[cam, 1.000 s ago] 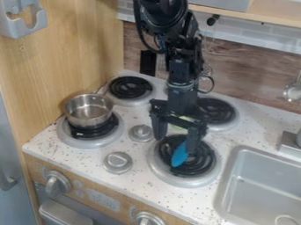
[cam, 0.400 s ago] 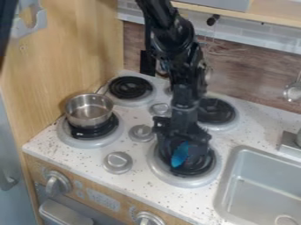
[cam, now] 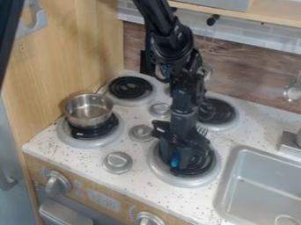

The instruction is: Move the blue fork to the upper right burner

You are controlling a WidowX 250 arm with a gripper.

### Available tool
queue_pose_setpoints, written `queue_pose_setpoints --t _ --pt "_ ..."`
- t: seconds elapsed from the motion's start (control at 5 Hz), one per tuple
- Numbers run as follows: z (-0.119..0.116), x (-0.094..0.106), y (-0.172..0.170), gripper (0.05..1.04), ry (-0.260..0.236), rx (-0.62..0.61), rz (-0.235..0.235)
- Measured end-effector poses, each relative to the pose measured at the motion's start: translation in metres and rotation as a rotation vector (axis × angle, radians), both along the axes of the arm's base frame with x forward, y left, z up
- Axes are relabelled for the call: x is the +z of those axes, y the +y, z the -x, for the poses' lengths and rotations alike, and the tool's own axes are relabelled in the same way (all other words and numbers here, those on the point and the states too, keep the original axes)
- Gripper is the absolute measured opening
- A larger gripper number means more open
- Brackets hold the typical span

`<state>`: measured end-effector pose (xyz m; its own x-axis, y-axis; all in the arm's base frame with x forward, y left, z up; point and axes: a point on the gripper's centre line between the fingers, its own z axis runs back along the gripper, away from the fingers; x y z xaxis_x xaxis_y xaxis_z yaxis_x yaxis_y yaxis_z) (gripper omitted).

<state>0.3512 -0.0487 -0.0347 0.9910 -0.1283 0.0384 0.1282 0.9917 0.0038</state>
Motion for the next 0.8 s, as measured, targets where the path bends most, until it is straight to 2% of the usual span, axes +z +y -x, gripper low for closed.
queue_pose_setpoints --t 0.2,0.4,0.6,0.8 --pt "0.001 -0.003 0.001 0.345 0.007 -0.015 -0.017" --pt "0.003 -0.002 -0.002 0.345 0.01 -0.032 -0.006" --pt "0.006 0.013 -0.004 0.345 -0.02 -0.037 0.057" --pt "-0.011 0.051 -0.004 0.345 -0.147 -0.014 0.126"
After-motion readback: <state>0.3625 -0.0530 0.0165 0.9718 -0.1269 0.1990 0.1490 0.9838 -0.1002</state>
